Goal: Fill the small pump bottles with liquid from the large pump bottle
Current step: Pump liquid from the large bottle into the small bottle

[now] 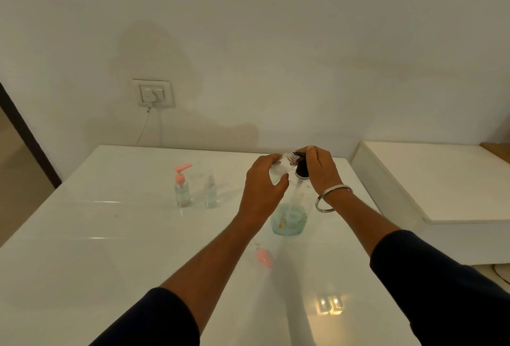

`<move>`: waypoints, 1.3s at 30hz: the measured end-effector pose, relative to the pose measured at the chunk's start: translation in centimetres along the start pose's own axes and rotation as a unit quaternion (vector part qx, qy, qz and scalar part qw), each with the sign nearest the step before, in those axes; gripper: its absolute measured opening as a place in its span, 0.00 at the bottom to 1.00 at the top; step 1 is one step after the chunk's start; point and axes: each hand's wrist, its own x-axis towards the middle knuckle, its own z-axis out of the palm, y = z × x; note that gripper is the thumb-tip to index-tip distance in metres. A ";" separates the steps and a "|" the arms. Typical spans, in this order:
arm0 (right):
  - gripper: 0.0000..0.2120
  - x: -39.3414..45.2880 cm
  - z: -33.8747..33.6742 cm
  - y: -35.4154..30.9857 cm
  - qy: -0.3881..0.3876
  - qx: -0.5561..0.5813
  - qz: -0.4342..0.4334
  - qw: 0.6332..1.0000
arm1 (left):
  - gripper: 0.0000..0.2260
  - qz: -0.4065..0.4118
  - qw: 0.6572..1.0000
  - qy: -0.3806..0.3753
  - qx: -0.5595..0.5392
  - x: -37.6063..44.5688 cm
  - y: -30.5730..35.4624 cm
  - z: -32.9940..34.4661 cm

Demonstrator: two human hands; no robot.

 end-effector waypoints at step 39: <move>0.17 -0.2 0.1 -0.6 0.008 0.006 0.003 1.000 | 0.17 0.002 1.000 0.001 0.001 0.1 -0.2 -0.1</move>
